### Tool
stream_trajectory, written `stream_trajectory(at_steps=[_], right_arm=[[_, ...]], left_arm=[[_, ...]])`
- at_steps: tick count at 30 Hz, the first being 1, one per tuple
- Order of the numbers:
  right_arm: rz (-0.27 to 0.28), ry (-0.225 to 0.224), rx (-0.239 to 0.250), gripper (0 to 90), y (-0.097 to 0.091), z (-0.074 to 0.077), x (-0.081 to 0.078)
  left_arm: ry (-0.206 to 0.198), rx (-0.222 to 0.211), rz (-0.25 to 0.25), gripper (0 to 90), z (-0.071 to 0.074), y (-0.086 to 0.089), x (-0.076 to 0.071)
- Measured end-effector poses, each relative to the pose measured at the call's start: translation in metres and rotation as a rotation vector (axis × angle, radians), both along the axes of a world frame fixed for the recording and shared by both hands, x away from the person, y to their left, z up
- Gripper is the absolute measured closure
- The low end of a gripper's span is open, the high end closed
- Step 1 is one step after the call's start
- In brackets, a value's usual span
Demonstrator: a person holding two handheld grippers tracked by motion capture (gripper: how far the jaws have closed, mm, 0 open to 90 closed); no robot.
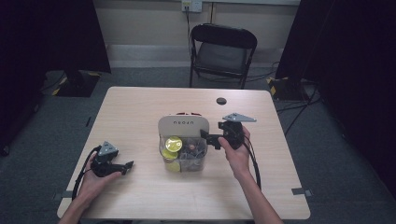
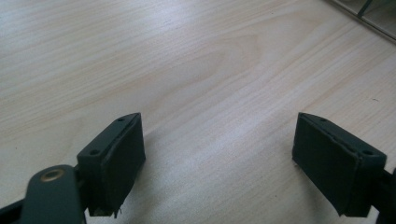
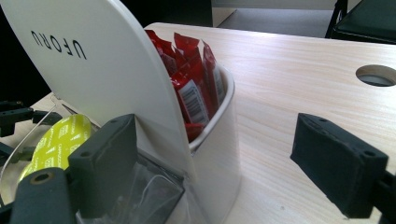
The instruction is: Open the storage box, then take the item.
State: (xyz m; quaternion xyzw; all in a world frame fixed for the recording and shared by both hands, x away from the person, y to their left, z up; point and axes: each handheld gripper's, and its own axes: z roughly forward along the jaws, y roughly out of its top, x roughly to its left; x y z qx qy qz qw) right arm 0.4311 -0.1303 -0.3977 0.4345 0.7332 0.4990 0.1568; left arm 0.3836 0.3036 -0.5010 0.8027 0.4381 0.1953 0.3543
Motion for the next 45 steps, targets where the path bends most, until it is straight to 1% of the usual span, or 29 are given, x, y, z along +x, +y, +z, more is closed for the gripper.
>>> stream_trajectory(at_steps=[1,3,4,6,7,9,10,11,13,15,17,18,20,21,22,23,26,27,28,29,30,31,32,34,36,37,40,44,45], right_arm=[[0.0,-0.001,0.003,13.8,-0.001,-0.001,0.001],[0.0,-0.003,0.004,13.9,-0.001,0.0,0.001],[0.0,-0.003,0.004,13.9,0.0,0.0,0.0],[-0.002,0.002,0.004,14.0,0.001,0.0,0.0],[0.0,-0.003,0.002,14.0,0.001,0.0,0.0],[-0.001,0.002,0.001,13.8,0.0,0.0,0.0],[-0.001,0.002,0.001,13.7,0.0,0.0,0.0],[0.0,0.003,0.002,13.6,0.0,0.0,0.001],[0.003,0.001,0.002,13.5,-0.001,0.0,0.001],[0.004,0.002,0.004,13.0,-0.001,-0.001,0.002],[0.004,0.001,0.002,13.1,-0.001,-0.001,0.002],[0.003,0.0,0.001,13.1,-0.001,-0.001,0.001],[0.004,0.001,0.002,13.1,-0.001,-0.001,0.002],[0.005,0.002,0.003,13.1,-0.001,-0.001,0.002],[0.005,0.0,0.002,13.1,-0.001,-0.001,0.002],[0.006,-0.001,0.001,13.1,-0.001,-0.001,0.002],[0.005,0.003,0.001,13.1,-0.001,0.0,0.002],[0.005,0.004,0.002,13.1,-0.001,0.0,0.002],[0.005,0.005,0.002,12.9,-0.001,0.0,0.002],[0.005,0.006,0.002,12.9,-0.001,0.0,0.002],[0.005,0.006,0.002,12.9,-0.001,0.0,0.002],[0.008,0.005,0.003,12.6,-0.001,0.0,0.003],[0.009,0.004,0.003,12.6,-0.001,0.0,0.003],[0.012,0.002,0.007,12.5,-0.001,0.0,0.004],[0.012,0.006,0.012,12.6,0.0,0.0,0.003],[0.01,0.005,0.011,12.7,0.0,0.0,0.003],[0.006,0.006,0.01,12.8,0.0,0.001,0.002],[0.008,0.004,0.011,12.7,0.0,0.0,0.003],[0.009,0.004,0.012,12.6,0.0,0.0,0.003]], left_arm=[[0.007,-0.016,0.0,18.2,0.0,0.0,0.0],[0.003,-0.041,-0.004,19.3,0.004,-0.001,-0.002],[0.005,-0.062,-0.008,19.8,0.005,0.0,-0.002],[0.008,-0.091,-0.002,20.7,0.008,-0.001,-0.003],[0.0,-0.073,-0.01,20.7,0.009,-0.001,-0.003],[0.002,-0.076,-0.012,20.4,0.012,-0.005,-0.005],[0.006,-0.085,-0.025,20.0,0.014,-0.007,-0.006],[0.002,-0.09,-0.039,20.0,0.016,-0.009,-0.007],[-0.017,-0.082,-0.053,20.0,0.021,-0.015,-0.009],[-0.023,-0.096,-0.066,20.1,0.025,-0.019,-0.01],[-0.034,-0.097,-0.075,20.3,0.029,-0.023,-0.012],[-0.046,-0.1,-0.079,20.3,0.031,-0.025,-0.012],[-0.05,-0.115,-0.093,20.7,0.034,-0.028,-0.013],[-0.043,-0.108,-0.097,20.7,0.036,-0.03,-0.014],[-0.046,-0.111,-0.094,20.5,0.038,-0.032,-0.014],[-0.053,-0.125,-0.097,20.4,0.042,-0.035,-0.015],[-0.076,-0.138,-0.108,20.6,0.05,-0.04,-0.014],[-0.07,-0.154,-0.115,20.7,0.052,-0.041,-0.013],[-0.063,-0.156,-0.121,21.0,0.054,-0.043,-0.013],[-0.076,-0.153,-0.136,21.2,0.059,-0.048,-0.013],[-0.076,-0.153,-0.136,21.9,0.059,-0.048,-0.013],[-0.073,-0.16,-0.147,21.9,0.06,-0.05,-0.013],[-0.08,-0.163,-0.159,22.2,0.063,-0.051,-0.012],[-0.084,-0.191,-0.172,22.4,0.066,-0.055,-0.014],[-0.098,-0.19,-0.183,23.3,0.071,-0.058,-0.016],[-0.1,-0.207,-0.193,24.3,0.073,-0.06,-0.016],[-0.112,-0.214,-0.216,26.4,0.08,-0.064,-0.017],[-0.113,-0.245,-0.237,27.1,0.086,-0.068,-0.014],[-0.102,-0.259,-0.25,27.0,0.086,-0.07,-0.013]])
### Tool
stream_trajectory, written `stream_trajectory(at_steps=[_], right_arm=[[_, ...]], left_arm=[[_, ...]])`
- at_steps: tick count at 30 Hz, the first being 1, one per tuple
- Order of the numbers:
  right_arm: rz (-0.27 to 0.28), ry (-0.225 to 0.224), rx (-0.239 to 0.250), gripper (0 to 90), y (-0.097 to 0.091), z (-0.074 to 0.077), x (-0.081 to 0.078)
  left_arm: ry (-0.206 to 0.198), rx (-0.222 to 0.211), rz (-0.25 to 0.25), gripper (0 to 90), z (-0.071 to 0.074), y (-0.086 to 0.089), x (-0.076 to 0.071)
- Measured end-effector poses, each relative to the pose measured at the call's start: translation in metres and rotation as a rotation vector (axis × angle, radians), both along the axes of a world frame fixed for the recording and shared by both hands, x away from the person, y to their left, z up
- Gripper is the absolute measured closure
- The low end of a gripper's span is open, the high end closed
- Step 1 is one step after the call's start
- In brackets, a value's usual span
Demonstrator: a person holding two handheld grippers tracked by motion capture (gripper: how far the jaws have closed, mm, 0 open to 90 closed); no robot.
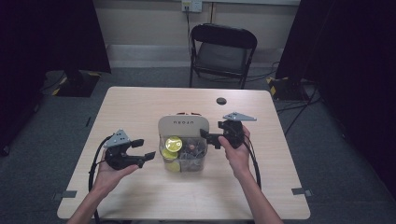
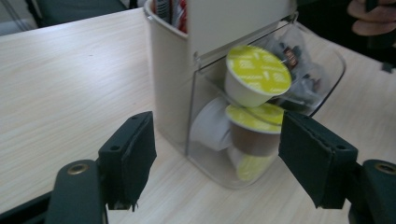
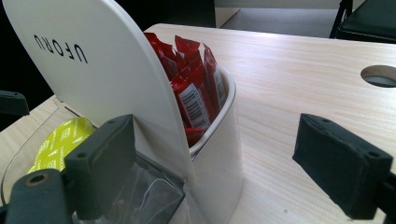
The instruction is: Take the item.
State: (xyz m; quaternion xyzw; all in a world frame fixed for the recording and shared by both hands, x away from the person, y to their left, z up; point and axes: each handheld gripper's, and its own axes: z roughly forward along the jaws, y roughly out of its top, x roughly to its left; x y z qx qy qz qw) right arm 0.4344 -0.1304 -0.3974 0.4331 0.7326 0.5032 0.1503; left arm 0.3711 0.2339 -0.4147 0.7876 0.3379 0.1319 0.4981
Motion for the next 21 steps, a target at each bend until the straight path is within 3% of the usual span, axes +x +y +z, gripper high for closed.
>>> stream_trajectory(at_steps=[1,6,13,21], right_arm=[[0.002,-0.002,0.0,12.6,0.0,0.0,0.0],[0.001,0.0,0.001,12.7,0.0,0.0,0.0],[0.003,0.0,0.001,12.6,0.0,0.0,0.0],[0.003,0.008,0.009,11.9,0.0,-0.001,0.001]], left_arm=[[0.013,-0.009,-0.011,26.6,0.0,-0.002,0.002],[-0.008,-0.029,-0.023,28.0,0.009,-0.013,0.01],[-0.033,-0.032,-0.077,31.1,0.017,-0.032,0.017],[-0.031,0.001,-0.119,32.3,0.025,-0.05,0.029]])
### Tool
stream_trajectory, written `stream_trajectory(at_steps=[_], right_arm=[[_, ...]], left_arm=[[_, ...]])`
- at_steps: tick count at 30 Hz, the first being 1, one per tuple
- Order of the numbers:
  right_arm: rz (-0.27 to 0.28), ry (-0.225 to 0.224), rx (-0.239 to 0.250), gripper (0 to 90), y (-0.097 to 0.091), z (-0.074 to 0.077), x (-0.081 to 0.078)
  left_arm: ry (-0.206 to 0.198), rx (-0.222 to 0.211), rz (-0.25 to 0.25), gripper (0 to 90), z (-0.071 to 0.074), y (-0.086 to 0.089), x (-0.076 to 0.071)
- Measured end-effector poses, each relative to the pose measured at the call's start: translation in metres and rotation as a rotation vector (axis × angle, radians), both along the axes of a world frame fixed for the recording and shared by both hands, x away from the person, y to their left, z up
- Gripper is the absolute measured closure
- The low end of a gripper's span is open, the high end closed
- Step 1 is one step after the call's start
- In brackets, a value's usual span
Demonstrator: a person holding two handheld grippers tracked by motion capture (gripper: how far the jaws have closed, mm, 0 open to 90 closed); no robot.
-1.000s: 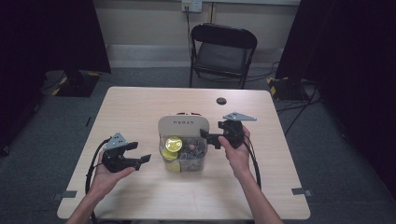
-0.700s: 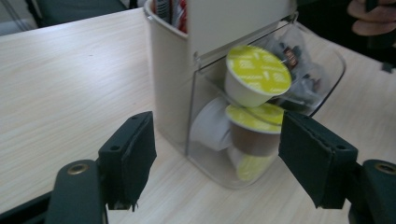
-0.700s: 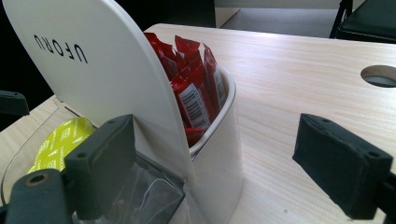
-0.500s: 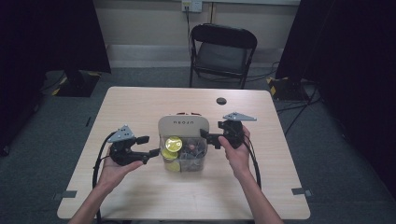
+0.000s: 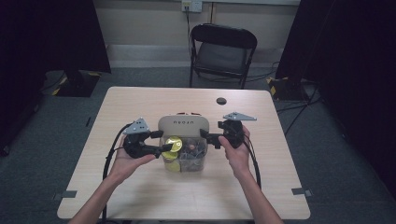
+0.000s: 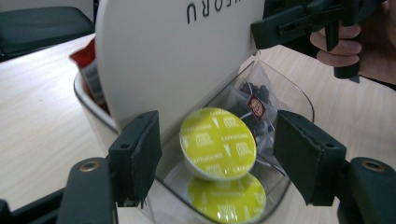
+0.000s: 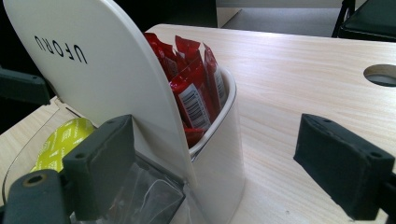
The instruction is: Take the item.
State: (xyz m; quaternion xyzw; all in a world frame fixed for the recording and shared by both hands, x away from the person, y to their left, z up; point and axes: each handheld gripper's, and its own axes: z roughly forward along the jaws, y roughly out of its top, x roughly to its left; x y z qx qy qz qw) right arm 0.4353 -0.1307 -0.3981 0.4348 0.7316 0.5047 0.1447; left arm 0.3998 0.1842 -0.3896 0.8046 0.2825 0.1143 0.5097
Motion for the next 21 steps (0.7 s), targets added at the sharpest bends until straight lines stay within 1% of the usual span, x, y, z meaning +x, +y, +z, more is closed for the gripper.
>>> stream_trajectory(at_steps=[1,3,5,7,9,10,12,15,17,19,21], right_arm=[[-0.001,-0.002,-0.003,12.0,0.0,0.0,0.0],[0.0,-0.005,-0.004,12.1,0.0,0.0,0.0],[0.001,-0.001,-0.001,11.9,0.0,0.0,0.0],[0.002,-0.004,-0.001,12.0,0.0,0.0,0.0],[0.001,-0.008,-0.003,12.0,0.0,0.0,0.0],[0.002,-0.008,-0.003,12.0,0.0,0.0,0.0],[0.002,-0.004,0.0,11.9,0.0,0.0,0.0],[0.002,-0.007,-0.003,11.9,0.0,0.0,0.0],[0.003,-0.005,0.0,11.9,0.0,0.0,0.0],[0.002,-0.001,0.0,12.0,0.0,0.0,0.0],[0.001,-0.002,-0.002,12.2,0.0,0.0,0.0]], left_arm=[[0.001,-0.01,-0.004,32.7,0.001,-0.002,0.001],[0.005,-0.012,-0.011,33.0,0.0,-0.005,0.003],[0.003,0.011,-0.02,33.0,-0.003,-0.01,0.003],[0.001,0.039,-0.024,31.0,-0.006,-0.014,0.001],[0.005,0.034,-0.023,30.6,-0.009,-0.016,0.001],[0.004,0.045,-0.02,30.6,-0.01,-0.016,0.0],[0.015,0.033,-0.019,30.6,-0.012,-0.015,0.0],[0.017,0.033,-0.015,30.1,-0.017,-0.015,0.0],[0.006,0.034,-0.009,30.4,-0.018,-0.015,-0.002],[-0.002,0.026,-0.009,30.5,-0.018,-0.016,-0.002],[0.001,0.027,-0.011,31.5,-0.019,-0.016,-0.001]])
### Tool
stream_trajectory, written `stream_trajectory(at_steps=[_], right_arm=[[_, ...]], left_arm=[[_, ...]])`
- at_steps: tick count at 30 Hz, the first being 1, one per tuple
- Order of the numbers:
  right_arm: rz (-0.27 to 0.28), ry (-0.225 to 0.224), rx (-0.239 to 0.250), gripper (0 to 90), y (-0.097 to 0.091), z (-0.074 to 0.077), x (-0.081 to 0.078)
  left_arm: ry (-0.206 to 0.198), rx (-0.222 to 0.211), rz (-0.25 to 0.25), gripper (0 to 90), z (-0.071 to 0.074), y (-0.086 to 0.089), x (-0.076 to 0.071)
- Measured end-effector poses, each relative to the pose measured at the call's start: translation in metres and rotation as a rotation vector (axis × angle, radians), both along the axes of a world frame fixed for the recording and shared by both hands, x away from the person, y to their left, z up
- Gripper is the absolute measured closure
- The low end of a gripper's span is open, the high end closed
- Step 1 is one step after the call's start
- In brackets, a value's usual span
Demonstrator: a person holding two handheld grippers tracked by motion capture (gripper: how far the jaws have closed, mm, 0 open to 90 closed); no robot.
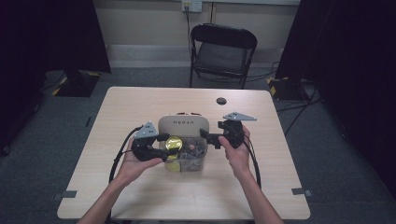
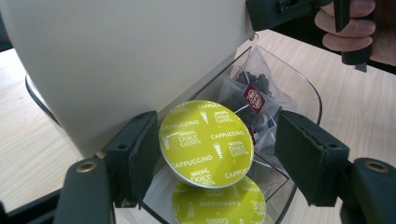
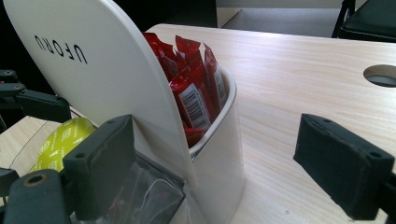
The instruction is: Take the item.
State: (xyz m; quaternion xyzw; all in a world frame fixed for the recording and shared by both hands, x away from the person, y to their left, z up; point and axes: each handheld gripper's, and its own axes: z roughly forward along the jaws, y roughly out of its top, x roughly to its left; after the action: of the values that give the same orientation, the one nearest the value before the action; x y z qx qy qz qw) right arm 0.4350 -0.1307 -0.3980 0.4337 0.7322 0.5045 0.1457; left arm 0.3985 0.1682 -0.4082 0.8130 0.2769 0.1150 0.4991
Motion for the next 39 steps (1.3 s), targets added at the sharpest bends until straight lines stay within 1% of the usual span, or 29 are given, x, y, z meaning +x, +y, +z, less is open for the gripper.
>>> stream_trajectory(at_steps=[4,5,6,7,11,13,15,19,21,22,23,24,27,31,32,33,34,35,36,38,39], right_arm=[[0.002,-0.001,0.0,12.2,0.0,0.0,0.0],[0.002,-0.002,0.0,12.2,0.0,0.0,0.0],[0.003,-0.002,-0.001,12.3,0.0,0.0,0.0],[0.003,-0.002,-0.001,12.4,0.0,0.0,0.0],[0.003,-0.001,0.001,12.4,0.0,0.0,0.0],[0.003,0.001,0.001,12.3,0.0,0.0,0.0],[0.004,-0.001,0.002,12.3,0.0,0.0,0.0],[0.003,-0.001,0.002,12.3,0.0,0.0,0.0],[0.004,-0.003,0.002,12.3,0.0,0.0,0.0],[0.004,-0.003,0.003,12.3,0.0,0.0,0.0],[0.004,-0.001,0.004,12.3,-0.001,0.0,0.0],[0.004,0.003,0.006,12.3,-0.001,0.0,0.0],[0.006,0.002,0.003,12.3,0.0,-0.001,0.0],[0.006,0.009,0.001,12.2,0.0,-0.002,0.0],[0.007,0.009,0.001,12.2,0.0,-0.002,0.001],[0.007,0.008,0.0,12.2,0.0,-0.002,0.001],[0.007,0.009,0.001,12.2,0.0,-0.002,0.001],[0.008,0.009,0.001,12.2,0.0,-0.002,0.001],[0.008,0.008,0.001,12.2,0.0,-0.002,0.001],[0.008,0.008,0.001,12.2,0.0,-0.002,0.001],[0.008,0.008,0.001,12.2,0.0,-0.002,0.001]], left_arm=[[0.004,0.009,0.0,32.6,-0.002,-0.001,0.0],[0.011,0.008,-0.003,32.7,-0.003,-0.002,0.0],[0.009,0.005,-0.005,32.8,-0.004,-0.003,0.001],[0.007,0.01,-0.005,32.6,-0.004,-0.004,0.001],[0.014,0.0,-0.013,32.2,-0.006,-0.006,0.002],[0.019,0.015,-0.01,31.3,-0.007,-0.007,0.002],[0.02,0.016,-0.012,30.8,-0.008,-0.007,0.002],[0.025,0.011,-0.012,30.8,-0.008,-0.007,0.002],[0.036,0.011,-0.017,31.5,-0.009,-0.007,0.003],[0.044,0.004,-0.019,32.0,-0.011,-0.008,0.003],[0.041,-0.001,-0.021,32.1,-0.012,-0.009,0.003],[0.034,0.013,-0.02,32.3,-0.012,-0.009,0.002],[0.042,-0.001,-0.023,31.6,-0.012,-0.01,0.002],[0.039,0.01,-0.034,33.3,-0.012,-0.011,0.002],[0.043,0.004,-0.038,34.3,-0.013,-0.013,0.002],[0.045,0.02,-0.039,35.3,-0.013,-0.013,0.002],[0.05,0.01,-0.042,36.4,-0.014,-0.015,0.002],[0.052,0.019,-0.032,36.4,-0.015,-0.016,0.002],[0.059,0.007,-0.033,36.3,-0.015,-0.017,0.002],[0.068,0.013,-0.038,37.1,-0.015,-0.016,0.002],[0.068,0.009,-0.038,37.7,-0.015,-0.016,0.002]])
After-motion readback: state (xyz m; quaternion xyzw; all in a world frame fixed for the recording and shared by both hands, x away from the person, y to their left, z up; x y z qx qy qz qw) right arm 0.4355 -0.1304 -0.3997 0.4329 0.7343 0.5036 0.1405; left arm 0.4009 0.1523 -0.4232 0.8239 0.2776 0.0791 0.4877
